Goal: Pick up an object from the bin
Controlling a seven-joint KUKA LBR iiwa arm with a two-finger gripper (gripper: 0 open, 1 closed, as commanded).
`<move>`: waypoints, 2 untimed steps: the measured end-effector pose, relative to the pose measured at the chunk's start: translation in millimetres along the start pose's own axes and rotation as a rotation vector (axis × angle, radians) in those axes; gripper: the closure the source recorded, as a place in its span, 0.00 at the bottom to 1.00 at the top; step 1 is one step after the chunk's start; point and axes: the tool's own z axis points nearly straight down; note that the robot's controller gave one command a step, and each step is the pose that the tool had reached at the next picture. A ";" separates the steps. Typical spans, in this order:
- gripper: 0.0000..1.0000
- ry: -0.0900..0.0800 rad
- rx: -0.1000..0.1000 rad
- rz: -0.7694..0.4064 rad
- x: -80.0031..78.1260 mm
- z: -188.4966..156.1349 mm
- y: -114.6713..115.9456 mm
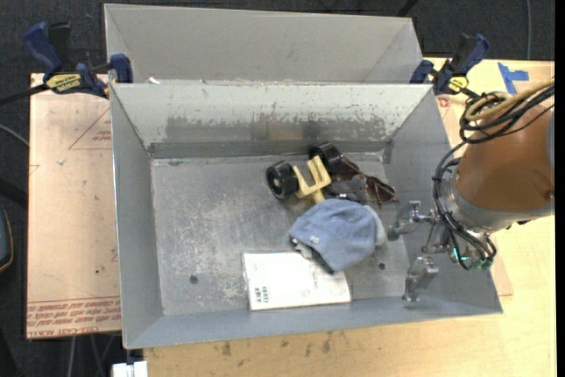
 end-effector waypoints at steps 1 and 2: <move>0.00 -0.008 0.001 -0.004 -2.1 -4.0 0.5; 0.00 -0.015 0.007 -0.252 -32.0 39.8 43.9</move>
Offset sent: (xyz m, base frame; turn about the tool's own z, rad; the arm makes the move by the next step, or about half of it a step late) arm 0.0436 0.0702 -0.0677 -0.3852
